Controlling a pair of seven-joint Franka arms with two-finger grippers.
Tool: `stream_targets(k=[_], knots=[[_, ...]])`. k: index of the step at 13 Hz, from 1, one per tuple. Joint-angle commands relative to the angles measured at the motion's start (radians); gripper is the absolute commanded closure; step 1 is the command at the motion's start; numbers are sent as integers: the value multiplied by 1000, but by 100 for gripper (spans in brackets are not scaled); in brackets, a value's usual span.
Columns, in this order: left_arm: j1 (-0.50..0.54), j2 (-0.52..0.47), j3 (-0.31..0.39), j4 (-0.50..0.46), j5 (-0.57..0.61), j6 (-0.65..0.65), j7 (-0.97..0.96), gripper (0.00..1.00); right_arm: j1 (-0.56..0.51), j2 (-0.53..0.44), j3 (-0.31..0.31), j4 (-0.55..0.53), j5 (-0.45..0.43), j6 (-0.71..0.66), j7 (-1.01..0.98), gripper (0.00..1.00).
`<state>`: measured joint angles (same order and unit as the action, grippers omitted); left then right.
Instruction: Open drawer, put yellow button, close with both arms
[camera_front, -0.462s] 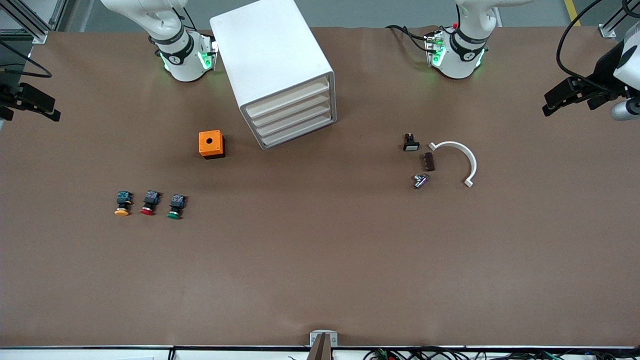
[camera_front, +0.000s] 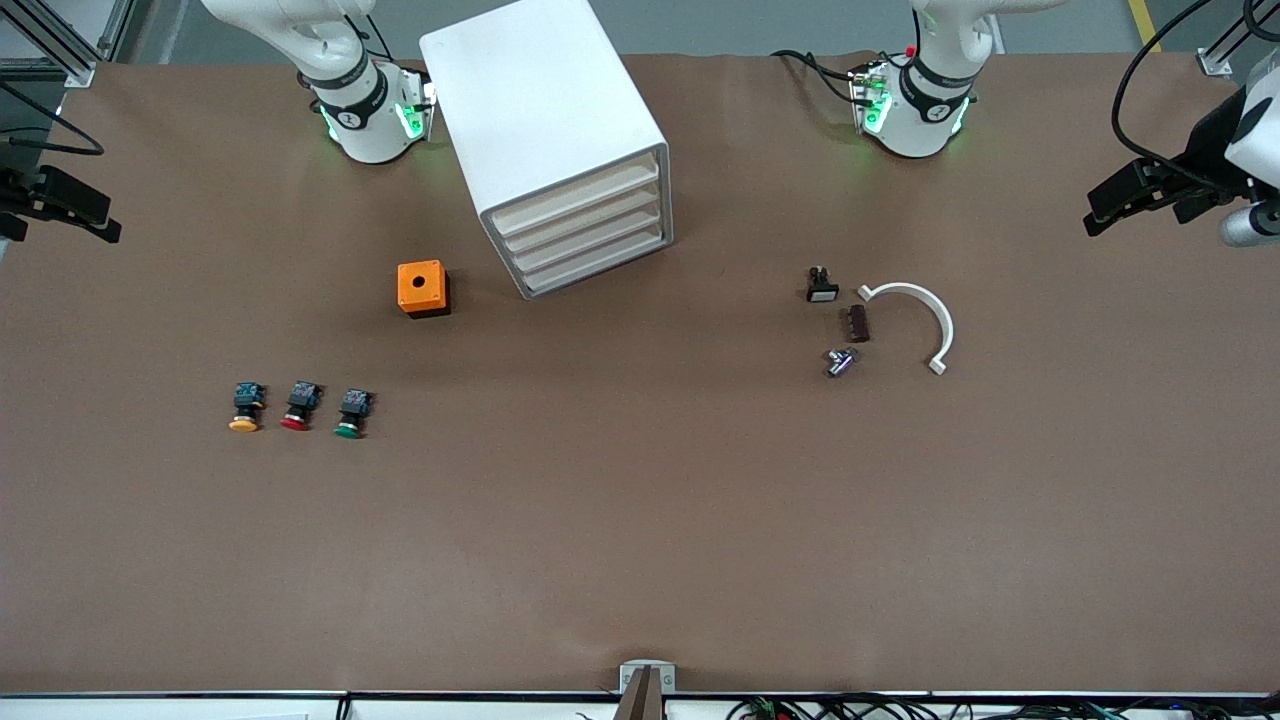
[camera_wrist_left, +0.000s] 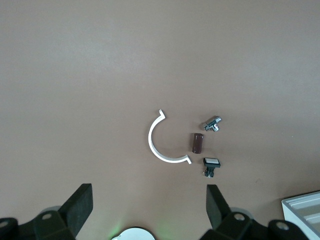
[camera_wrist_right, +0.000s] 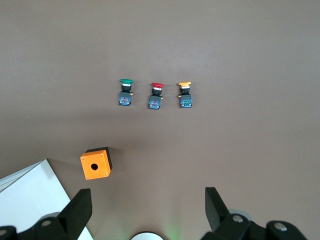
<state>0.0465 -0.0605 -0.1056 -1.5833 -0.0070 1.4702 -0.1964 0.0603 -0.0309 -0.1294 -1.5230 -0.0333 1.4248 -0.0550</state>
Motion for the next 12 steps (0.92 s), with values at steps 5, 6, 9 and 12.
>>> stream_targets(k=[5,6,9,12], knots=[[-19,233,-9,57,-2,21,-76,0,-8,16,4,35,16,-20,-14,0],[-39,272,-9,81,-2,22,-157,0,-8,16,4,35,16,-20,-14,0],[-127,364,-11,123,-4,18,-519,0,-8,16,4,35,16,-20,-14,0],[-209,411,-11,123,-4,-17,-820,0,-8,16,4,35,16,-20,-14,0]])
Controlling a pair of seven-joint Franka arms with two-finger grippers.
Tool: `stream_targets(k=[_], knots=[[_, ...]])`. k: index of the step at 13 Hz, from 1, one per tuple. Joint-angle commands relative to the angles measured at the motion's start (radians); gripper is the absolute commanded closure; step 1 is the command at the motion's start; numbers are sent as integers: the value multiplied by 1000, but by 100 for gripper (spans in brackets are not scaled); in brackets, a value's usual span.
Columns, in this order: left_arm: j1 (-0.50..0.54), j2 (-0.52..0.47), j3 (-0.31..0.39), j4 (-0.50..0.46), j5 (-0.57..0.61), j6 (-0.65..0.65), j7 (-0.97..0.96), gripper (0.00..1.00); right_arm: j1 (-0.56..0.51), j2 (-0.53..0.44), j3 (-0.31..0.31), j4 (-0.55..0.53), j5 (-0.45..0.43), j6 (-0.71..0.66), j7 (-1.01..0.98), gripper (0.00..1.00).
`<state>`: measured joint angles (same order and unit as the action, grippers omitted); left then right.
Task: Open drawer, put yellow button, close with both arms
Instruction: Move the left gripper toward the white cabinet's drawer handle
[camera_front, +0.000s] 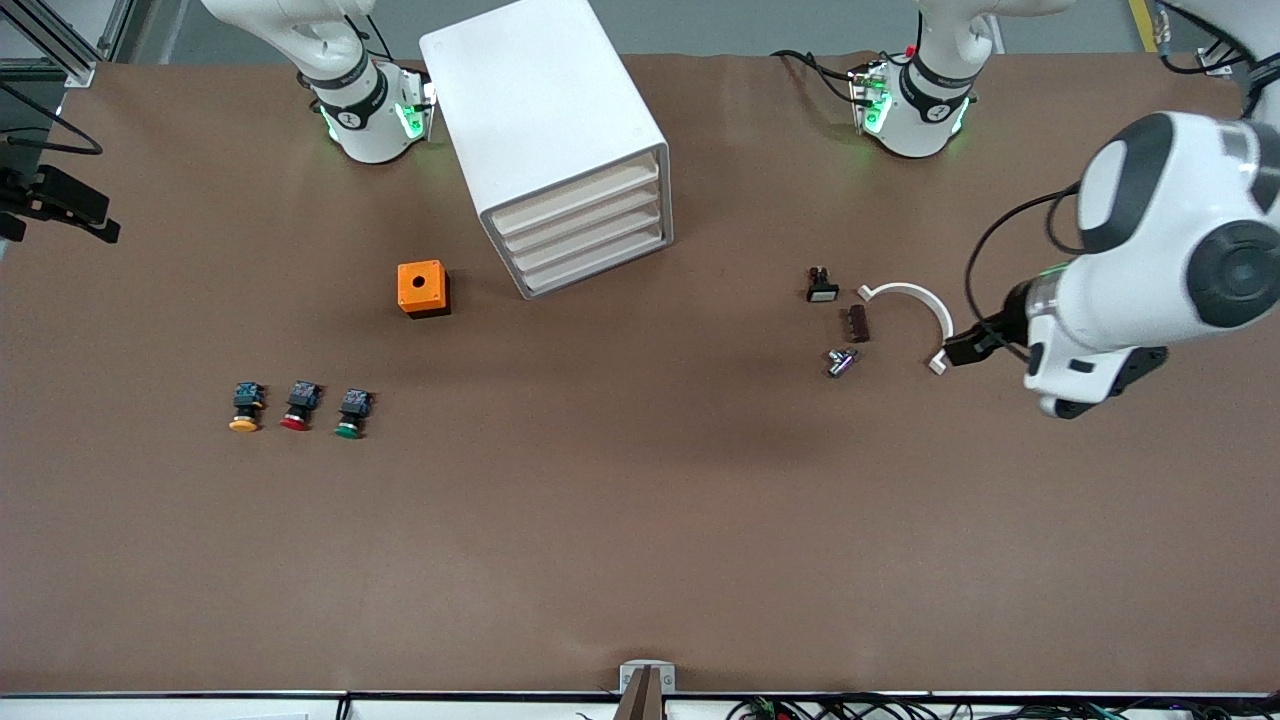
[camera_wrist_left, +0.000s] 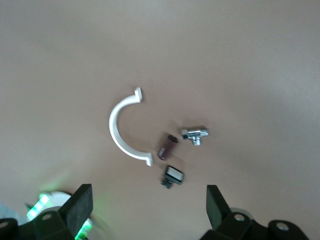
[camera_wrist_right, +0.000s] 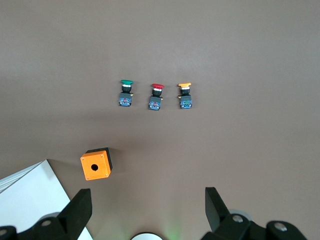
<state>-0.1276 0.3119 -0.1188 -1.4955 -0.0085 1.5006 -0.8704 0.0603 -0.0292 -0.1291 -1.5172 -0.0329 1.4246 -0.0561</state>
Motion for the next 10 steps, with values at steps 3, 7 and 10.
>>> stream_targets(k=[3,7,10], knots=[[-72,107,2,35,-124,-108,-448,0,-8,14,3,29,15,-19,-14,0],[-72,174,2,32,-296,-135,-744,0,-8,20,2,29,2,-10,-7,0],[-70,254,4,34,-489,-183,-810,0,-7,37,2,28,2,-10,-11,0]])
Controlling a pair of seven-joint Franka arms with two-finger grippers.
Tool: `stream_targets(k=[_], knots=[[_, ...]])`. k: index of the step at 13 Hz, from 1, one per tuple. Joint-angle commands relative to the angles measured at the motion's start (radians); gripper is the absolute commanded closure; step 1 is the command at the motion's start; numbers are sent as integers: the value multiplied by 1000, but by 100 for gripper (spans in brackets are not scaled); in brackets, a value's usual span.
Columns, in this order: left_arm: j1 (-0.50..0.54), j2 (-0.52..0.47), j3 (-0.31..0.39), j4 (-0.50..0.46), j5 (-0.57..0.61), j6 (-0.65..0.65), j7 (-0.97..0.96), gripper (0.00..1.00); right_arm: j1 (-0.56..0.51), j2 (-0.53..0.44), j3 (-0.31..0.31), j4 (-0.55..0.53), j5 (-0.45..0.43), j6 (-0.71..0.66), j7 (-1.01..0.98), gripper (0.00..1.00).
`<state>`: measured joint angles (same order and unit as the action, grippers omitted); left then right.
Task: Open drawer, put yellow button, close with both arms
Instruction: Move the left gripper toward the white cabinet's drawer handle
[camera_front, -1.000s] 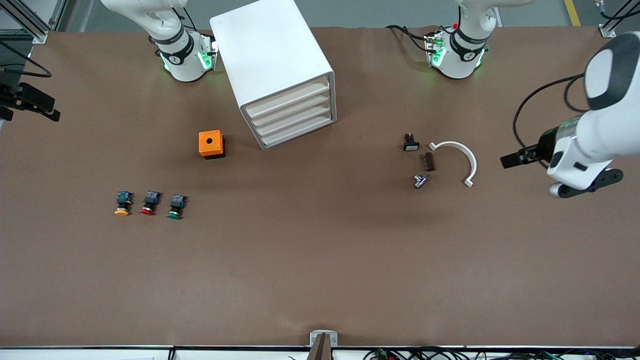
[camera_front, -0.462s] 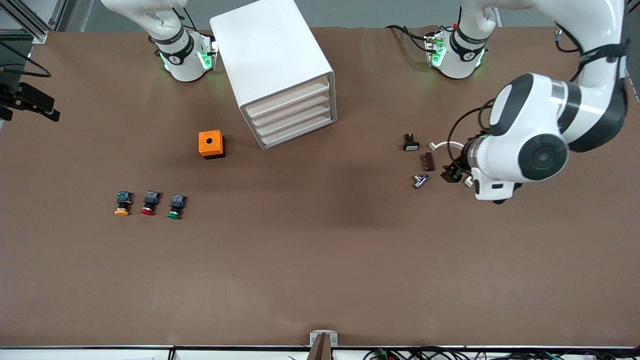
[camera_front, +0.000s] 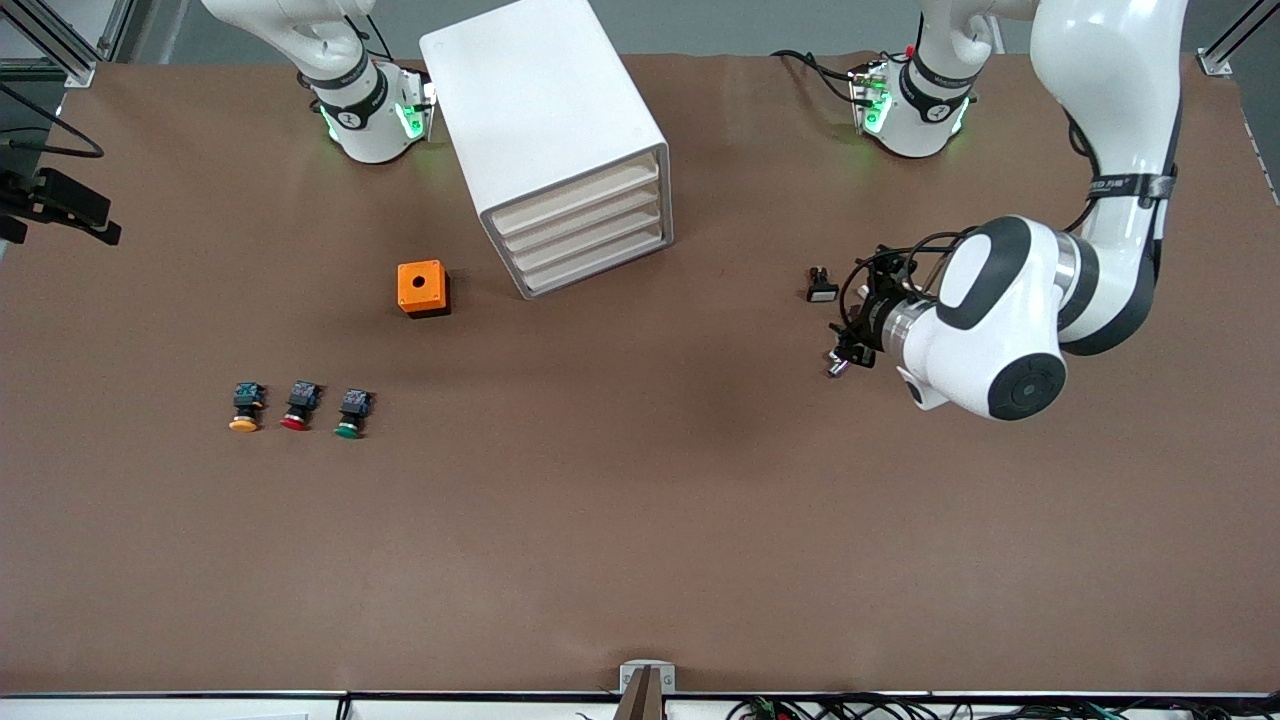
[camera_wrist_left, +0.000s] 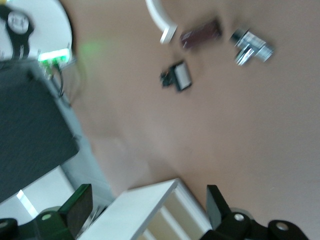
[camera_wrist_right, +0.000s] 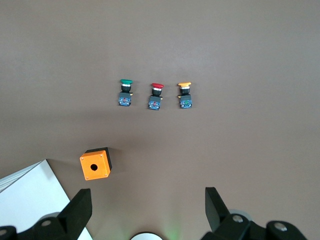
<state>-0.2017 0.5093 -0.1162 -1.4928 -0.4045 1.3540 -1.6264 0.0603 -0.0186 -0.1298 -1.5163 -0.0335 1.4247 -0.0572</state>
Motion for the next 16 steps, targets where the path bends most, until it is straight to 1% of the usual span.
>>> stream_targets(k=[1,2,3,5,7,8,9,10,11,12,13,14,16], knots=[[1,92,1,32,-132,-36,-138,0,-7,38,2,24,4,-10,-18,0],[-11,130,-2,34,-170,-36,-261,0,-11,51,2,21,6,-10,-21,0],[-46,162,0,48,-222,-27,-374,0,-10,83,2,16,1,-18,-23,0],[-112,213,0,97,-264,-26,-527,0,-22,149,-1,5,1,-21,-16,0],[-178,229,1,100,-325,-6,-607,0,-52,225,-2,2,0,-6,-23,0],[-201,235,1,100,-365,3,-639,0,-69,258,-2,-1,-2,28,-24,0],[-215,238,1,100,-400,17,-658,1,-80,273,-2,-31,-14,77,-24,0],[-243,241,1,100,-440,33,-668,10,-86,273,-2,-91,-40,161,-24,0],[-266,241,1,100,-468,55,-675,16,-92,273,-2,-146,-54,242,-24,0],[-292,241,1,100,-493,106,-676,26,-105,273,-2,-206,-66,335,-24,0],[-323,241,1,100,-520,161,-678,33,-108,273,-2,-266,-83,423,-24,0],[-358,245,4,101,-548,198,-693,38,-111,278,-2,-315,-92,509,-24,0],[-387,256,3,115,-560,209,-730,39,-129,310,-2,-385,-92,644,-23,0]])
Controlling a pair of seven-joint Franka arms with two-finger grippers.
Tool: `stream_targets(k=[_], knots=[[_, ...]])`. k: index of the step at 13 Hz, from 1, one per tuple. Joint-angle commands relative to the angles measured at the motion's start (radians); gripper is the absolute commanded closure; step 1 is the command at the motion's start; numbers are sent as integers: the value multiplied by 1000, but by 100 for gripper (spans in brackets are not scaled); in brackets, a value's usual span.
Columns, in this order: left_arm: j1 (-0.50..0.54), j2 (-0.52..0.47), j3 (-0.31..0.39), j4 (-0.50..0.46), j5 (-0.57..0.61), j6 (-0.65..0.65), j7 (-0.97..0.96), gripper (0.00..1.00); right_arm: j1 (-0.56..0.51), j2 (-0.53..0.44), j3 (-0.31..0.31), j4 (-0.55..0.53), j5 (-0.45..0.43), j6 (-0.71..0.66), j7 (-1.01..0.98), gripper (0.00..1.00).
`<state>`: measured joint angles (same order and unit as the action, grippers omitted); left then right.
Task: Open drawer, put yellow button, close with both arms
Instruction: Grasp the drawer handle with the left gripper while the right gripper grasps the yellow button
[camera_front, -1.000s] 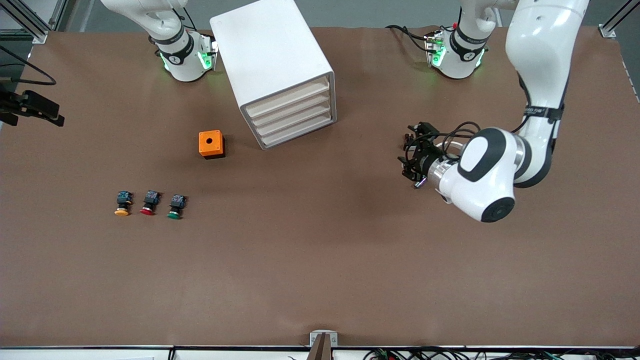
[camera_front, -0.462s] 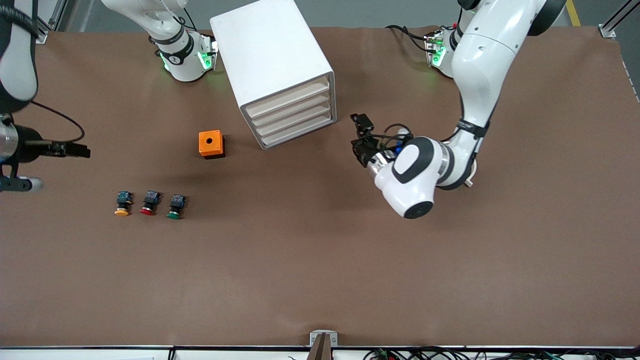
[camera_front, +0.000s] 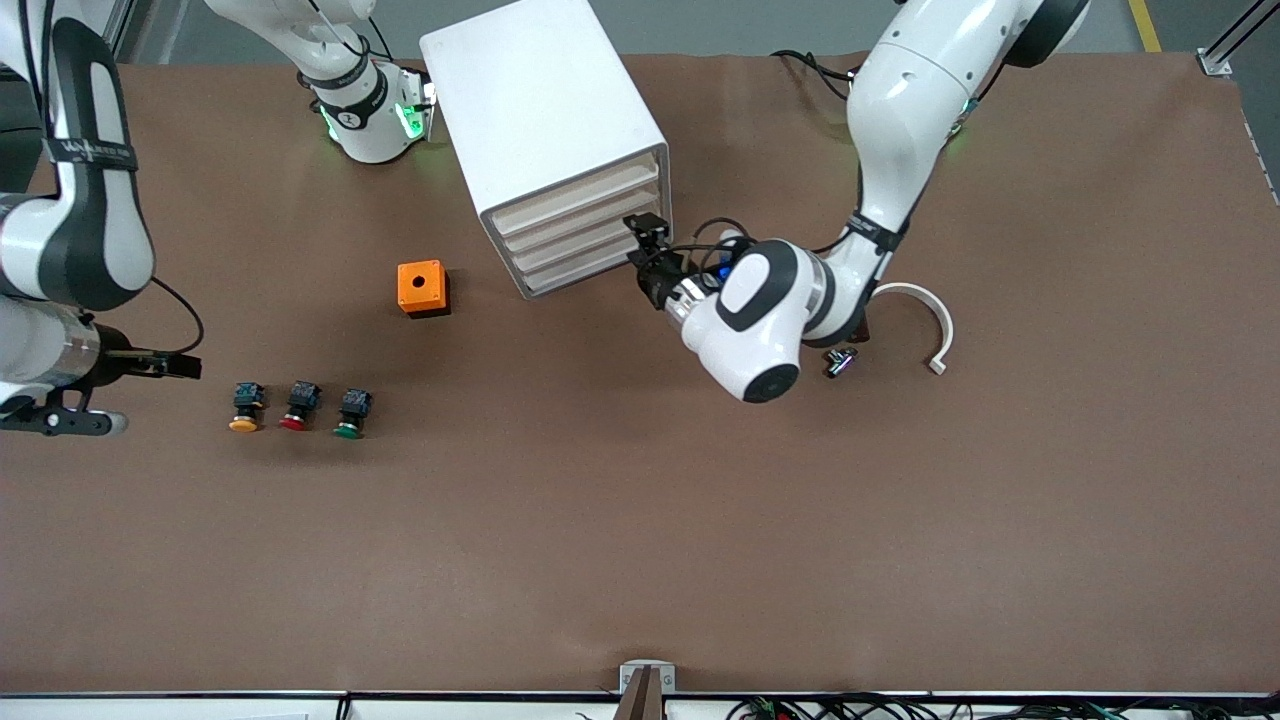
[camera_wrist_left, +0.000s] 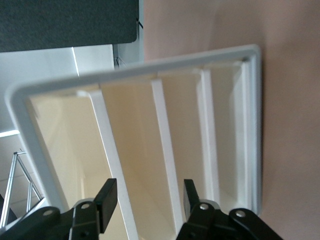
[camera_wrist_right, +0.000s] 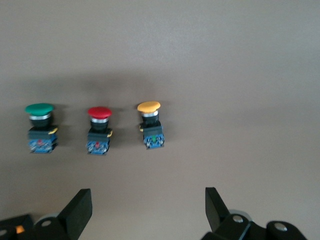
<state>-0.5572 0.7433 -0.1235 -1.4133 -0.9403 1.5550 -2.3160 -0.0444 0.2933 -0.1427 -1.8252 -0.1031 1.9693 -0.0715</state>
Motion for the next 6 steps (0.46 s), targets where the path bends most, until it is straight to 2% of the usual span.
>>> stream_targets(k=[1,6], knots=[[-38,24,10,37,-25,8,-61,39,-31,18,11,-110,-23,184,-8,0],[-81,24,7,37,-52,5,-95,39,-51,139,11,-167,-23,371,-11,0]])
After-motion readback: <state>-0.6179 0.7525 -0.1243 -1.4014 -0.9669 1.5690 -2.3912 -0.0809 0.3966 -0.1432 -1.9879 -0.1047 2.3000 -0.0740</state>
